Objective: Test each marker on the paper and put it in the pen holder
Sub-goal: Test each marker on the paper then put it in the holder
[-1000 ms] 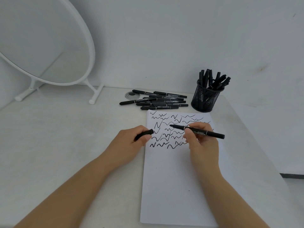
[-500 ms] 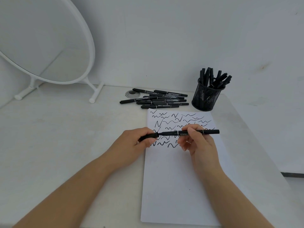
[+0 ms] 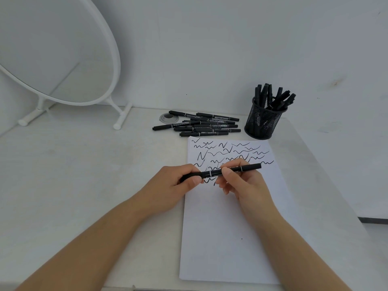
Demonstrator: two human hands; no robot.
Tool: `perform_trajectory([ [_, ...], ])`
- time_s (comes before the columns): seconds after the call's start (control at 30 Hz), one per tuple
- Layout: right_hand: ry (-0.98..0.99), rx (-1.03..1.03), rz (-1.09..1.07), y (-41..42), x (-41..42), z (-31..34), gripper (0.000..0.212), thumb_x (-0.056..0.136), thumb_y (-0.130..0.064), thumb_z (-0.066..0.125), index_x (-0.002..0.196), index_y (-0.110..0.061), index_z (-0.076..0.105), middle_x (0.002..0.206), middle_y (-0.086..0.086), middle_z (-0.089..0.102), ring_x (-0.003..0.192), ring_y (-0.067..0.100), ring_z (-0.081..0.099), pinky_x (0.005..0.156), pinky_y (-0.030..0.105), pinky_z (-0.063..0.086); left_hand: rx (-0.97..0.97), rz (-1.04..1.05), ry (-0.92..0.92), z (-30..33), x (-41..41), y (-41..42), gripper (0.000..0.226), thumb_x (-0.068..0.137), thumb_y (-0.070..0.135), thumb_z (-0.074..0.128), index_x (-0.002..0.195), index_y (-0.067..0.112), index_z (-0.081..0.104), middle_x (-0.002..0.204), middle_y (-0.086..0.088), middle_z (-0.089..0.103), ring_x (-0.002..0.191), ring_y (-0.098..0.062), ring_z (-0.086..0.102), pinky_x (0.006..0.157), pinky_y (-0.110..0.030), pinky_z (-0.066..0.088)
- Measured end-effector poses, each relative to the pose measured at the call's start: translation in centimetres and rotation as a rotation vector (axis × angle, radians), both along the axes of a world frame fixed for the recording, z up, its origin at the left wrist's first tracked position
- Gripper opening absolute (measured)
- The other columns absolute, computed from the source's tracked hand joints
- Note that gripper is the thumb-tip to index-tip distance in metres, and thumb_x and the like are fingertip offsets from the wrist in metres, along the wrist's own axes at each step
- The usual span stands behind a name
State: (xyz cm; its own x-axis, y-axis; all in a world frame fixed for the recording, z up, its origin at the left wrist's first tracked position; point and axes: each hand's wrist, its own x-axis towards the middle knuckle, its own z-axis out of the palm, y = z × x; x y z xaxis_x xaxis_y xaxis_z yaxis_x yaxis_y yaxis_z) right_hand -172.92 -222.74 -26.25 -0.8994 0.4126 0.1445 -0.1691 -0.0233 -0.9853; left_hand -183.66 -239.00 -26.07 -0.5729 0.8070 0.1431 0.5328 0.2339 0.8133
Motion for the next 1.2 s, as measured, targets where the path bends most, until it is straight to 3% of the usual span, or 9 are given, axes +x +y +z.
perform_trajectory([
  [0.07,0.003,0.009,0.013,0.0,0.0,-0.1,0.010,0.088,-0.007,0.057,0.081,-0.014,0.059,0.062,0.000,0.067,0.060,0.014,0.057,0.054,0.021,0.044,-0.001,0.002,-0.009,0.0,0.1,0.0,0.014,0.090,0.036,0.049,0.083,0.034,0.060,0.052,0.014,0.045,0.048,-0.005,0.035,0.047,-0.013,0.027],
  [0.13,0.004,0.010,0.015,0.0,0.0,0.0,0.002,0.082,-0.015,0.059,0.081,-0.014,0.059,0.062,0.000,0.067,0.061,0.014,0.057,0.055,0.021,0.045,0.004,0.010,-0.017,0.1,0.1,0.0,0.016,0.088,0.039,0.047,0.080,0.034,0.060,0.052,0.012,0.043,0.049,-0.005,0.033,0.047,-0.014,0.027],
  [0.23,0.012,-0.004,0.018,-0.1,-0.1,-0.2,0.006,0.078,-0.021,0.058,0.080,-0.015,0.059,0.062,0.001,0.067,0.061,0.014,0.058,0.055,0.021,0.045,0.024,0.016,-0.032,0.3,0.3,0.2,0.017,0.084,0.040,0.045,0.075,0.037,0.059,0.056,0.007,0.042,0.051,-0.007,0.033,0.049,-0.015,0.027],
  [0.47,0.030,-0.024,0.024,-0.1,-0.2,-0.5,0.005,0.078,-0.020,0.058,0.079,-0.016,0.060,0.061,0.000,0.066,0.060,0.014,0.058,0.056,0.020,0.045,0.039,0.019,-0.067,0.4,0.5,0.3,0.021,0.084,0.039,0.044,0.069,0.034,0.059,0.070,-0.022,0.050,0.059,-0.013,0.036,0.053,-0.020,0.024],
  [0.63,0.029,-0.017,0.038,0.0,-0.1,-0.5,0.008,0.078,-0.020,0.058,0.081,-0.012,0.059,0.062,0.000,0.066,0.061,0.015,0.059,0.058,0.020,0.046,0.031,0.012,-0.080,0.1,0.4,0.5,0.023,0.083,0.039,0.043,0.065,0.036,0.056,0.069,-0.019,0.048,0.061,-0.014,0.037,0.055,-0.023,0.023],
  [0.77,0.041,-0.009,0.043,-0.2,0.1,-0.4,0.005,0.079,-0.017,0.057,0.080,-0.012,0.059,0.062,0.000,0.066,0.061,0.013,0.059,0.058,0.020,0.046,0.039,-0.004,-0.120,0.1,0.4,0.4,0.026,0.084,0.039,0.043,0.064,0.030,0.057,0.055,0.006,0.038,0.050,-0.006,0.029,0.048,-0.017,0.021],
  [0.83,0.037,0.006,0.044,-0.3,0.1,-0.3,0.003,0.084,-0.010,0.058,0.081,-0.011,0.058,0.062,-0.001,0.066,0.061,0.013,0.059,0.059,0.019,0.046,0.044,-0.002,-0.141,0.2,0.4,0.5,0.026,0.084,0.037,0.043,0.065,0.025,0.057,0.050,0.010,0.036,0.045,-0.004,0.028,0.045,-0.014,0.020],
  [0.93,0.020,0.031,0.033,-0.4,0.2,-0.1,0.015,0.090,0.001,0.053,0.081,-0.011,0.057,0.060,-0.002,0.066,0.059,0.011,0.058,0.059,0.017,0.046,0.044,-0.009,-0.154,0.3,0.5,0.6,0.028,0.085,0.035,0.042,0.066,0.020,0.056,0.046,0.011,0.036,0.042,-0.004,0.028,0.043,-0.012,0.021],
  [1.2,0.031,0.085,0.002,-1.0,0.5,0.9,0.015,0.089,0.003,0.052,0.081,-0.009,0.056,0.057,-0.003,0.065,0.055,0.008,0.057,0.058,0.014,0.046,0.062,-0.037,-0.253,0.5,0.4,0.5,0.028,0.084,0.037,0.043,0.062,0.025,0.056,0.050,0.010,0.032,0.050,-0.009,0.025,0.048,-0.020,0.020],
])
